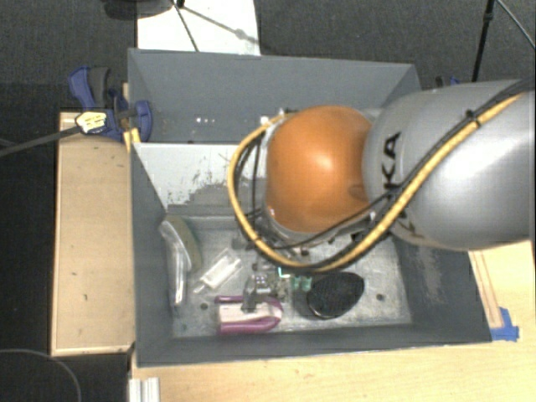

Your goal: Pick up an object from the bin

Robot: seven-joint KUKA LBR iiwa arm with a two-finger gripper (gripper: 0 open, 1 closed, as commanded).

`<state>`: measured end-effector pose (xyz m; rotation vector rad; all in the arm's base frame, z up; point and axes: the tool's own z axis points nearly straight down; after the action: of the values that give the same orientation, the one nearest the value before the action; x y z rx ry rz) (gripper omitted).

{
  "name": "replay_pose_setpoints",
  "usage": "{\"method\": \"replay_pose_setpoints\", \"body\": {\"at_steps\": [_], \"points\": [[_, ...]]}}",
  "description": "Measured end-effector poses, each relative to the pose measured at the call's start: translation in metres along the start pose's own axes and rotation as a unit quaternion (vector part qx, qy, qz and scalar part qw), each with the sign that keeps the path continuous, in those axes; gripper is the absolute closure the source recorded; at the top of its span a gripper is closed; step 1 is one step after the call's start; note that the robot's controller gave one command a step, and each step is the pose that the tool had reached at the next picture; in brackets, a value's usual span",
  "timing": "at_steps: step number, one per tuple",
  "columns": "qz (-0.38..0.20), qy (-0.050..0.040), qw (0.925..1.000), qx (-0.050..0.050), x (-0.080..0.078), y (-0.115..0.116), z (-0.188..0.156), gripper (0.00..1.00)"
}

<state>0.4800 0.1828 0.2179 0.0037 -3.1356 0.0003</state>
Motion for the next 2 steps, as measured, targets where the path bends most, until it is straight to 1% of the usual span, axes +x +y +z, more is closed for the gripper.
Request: {"method": "replay_pose_setpoints", "body": {"at_steps": [1,2], "points": [[-0.063,-0.0004,0.9980,0.001,-0.013,-0.024,0.111,0.00],[-0.013,0.0020,0.9999,-0.003,-0.013,-0.033,0.138,0.00]]}}
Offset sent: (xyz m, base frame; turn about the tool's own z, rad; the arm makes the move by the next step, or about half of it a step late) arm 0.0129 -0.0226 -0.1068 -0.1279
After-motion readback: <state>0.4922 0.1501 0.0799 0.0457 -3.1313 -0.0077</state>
